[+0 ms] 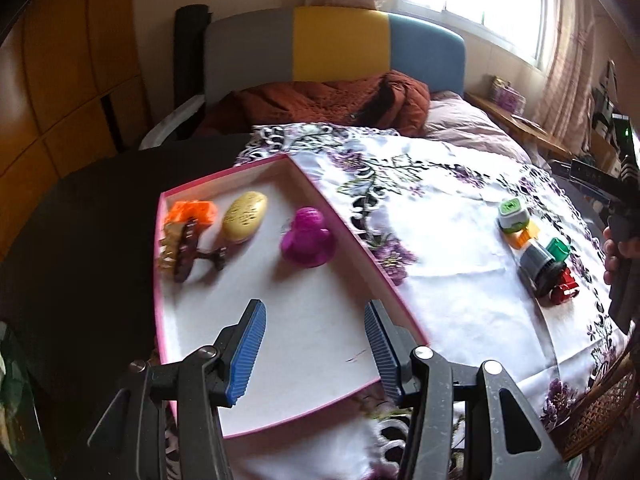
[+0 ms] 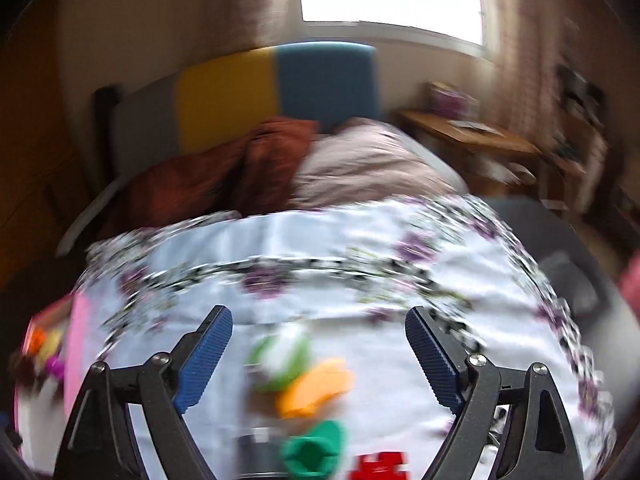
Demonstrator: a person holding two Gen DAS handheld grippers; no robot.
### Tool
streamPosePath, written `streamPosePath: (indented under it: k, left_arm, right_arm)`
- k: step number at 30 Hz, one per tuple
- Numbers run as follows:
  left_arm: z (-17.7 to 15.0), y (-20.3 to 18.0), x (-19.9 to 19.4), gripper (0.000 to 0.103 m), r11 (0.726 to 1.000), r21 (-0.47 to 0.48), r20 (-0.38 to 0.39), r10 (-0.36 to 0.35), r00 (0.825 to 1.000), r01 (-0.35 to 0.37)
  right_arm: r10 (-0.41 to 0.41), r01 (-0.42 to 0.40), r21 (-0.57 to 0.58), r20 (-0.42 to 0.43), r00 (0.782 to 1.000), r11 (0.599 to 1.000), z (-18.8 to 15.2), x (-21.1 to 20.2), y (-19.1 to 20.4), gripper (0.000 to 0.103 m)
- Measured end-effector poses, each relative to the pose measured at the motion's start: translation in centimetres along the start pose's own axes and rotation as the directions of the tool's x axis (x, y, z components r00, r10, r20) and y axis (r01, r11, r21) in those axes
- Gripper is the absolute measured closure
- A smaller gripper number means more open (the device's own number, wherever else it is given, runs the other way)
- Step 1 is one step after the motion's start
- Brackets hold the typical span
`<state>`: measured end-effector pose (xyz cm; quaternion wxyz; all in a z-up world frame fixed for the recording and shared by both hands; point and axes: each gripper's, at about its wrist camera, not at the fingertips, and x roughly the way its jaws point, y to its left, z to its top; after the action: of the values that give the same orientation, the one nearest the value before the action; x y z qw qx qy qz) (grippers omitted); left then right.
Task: Organize rigid objects
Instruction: 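Move both grippers back over the cloth toward the remaining toys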
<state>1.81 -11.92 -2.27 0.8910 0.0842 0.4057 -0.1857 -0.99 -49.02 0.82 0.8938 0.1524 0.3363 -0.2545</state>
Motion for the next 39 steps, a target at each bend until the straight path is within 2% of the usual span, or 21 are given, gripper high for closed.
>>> streamPosePath:
  k: [2, 3, 7, 16, 21, 27, 28, 29, 31, 36, 39]
  left_arm:
    - [0.2, -0.9, 0.3, 0.051, 1.0, 0.017, -0.008, -0.007, 1.0, 0.008]
    - [0.3, -1.4, 0.5, 0.051, 1.0, 0.026, -0.014, -0.012, 1.0, 0.013]
    - [0.7, -3.1, 1.2, 0.051, 0.998, 0.059, -0.026, -0.035, 0.999, 0.036]
    - [1.1, -7.0, 3.1, 0.051, 0.988, 0.106, -0.082, -0.103, 0.991, 0.111]
    - [1.6, -9.6, 4.1, 0.051, 0.971, 0.138, -0.106, -0.182, 0.978, 0.196]
    - [2.2, -13.6, 5.0, 0.051, 0.922, 0.192, -0.144, -0.313, 0.939, 0.337]
    - [2.2, -14.2, 5.2, 0.048, 0.909, 0.195, -0.158, -0.343, 0.926, 0.369]
    - [2.3, -14.9, 5.7, 0.045, 0.888, 0.179, -0.192, -0.39, 0.9, 0.423]
    - [2.5, -16.1, 6.4, 0.04, 0.867, 0.132, -0.235, -0.444, 0.865, 0.48]
    - [3.4, -18.6, 8.0, 0.04, 0.841, 0.038, -0.277, -0.51, 0.815, 0.539]
    - [3.9, -19.8, 9.1, 0.04, 0.841, -0.012, -0.289, -0.521, 0.803, 0.541]
  right_arm:
    - [-0.031, 0.037, 0.117, -0.052, 0.998, 0.992, 0.1, 1.0, -2.5, 0.014]
    - [-0.019, 0.027, 0.177, -0.05, 0.999, 0.984, 0.2, 1.2, -3.5, 0.014]
    - [-0.013, 0.034, 0.282, -0.075, 0.997, 0.959, 0.4, 1.8, -5.7, 0.014]
    - [-0.006, 0.028, 0.343, -0.063, 0.998, 0.939, 0.0, 1.3, -6.7, 0.012]
    - [-0.002, 0.024, 0.392, -0.055, 0.998, 0.92, -0.1, 1.0, -7.6, 0.012]
    - [0.028, 0.002, 0.459, -0.06, 0.998, 0.888, -0.3, 1.3, -8.9, 0.012]
    - [0.032, 0.001, 0.464, -0.063, 0.997, 0.886, -0.3, 1.3, -8.9, 0.012]
    - [0.037, -0.002, 0.469, -0.067, 0.997, 0.883, -0.4, 1.4, -9.0, 0.012]
    - [0.044, -0.006, 0.474, -0.069, 0.997, 0.88, -0.4, 1.5, -9.1, 0.012]
    - [0.056, -0.014, 0.471, -0.075, 0.996, 0.882, -0.4, 1.8, -9.0, 0.012]
    - [0.063, -0.019, 0.476, -0.075, 0.995, 0.879, -0.4, 1.8, -9.0, 0.012]
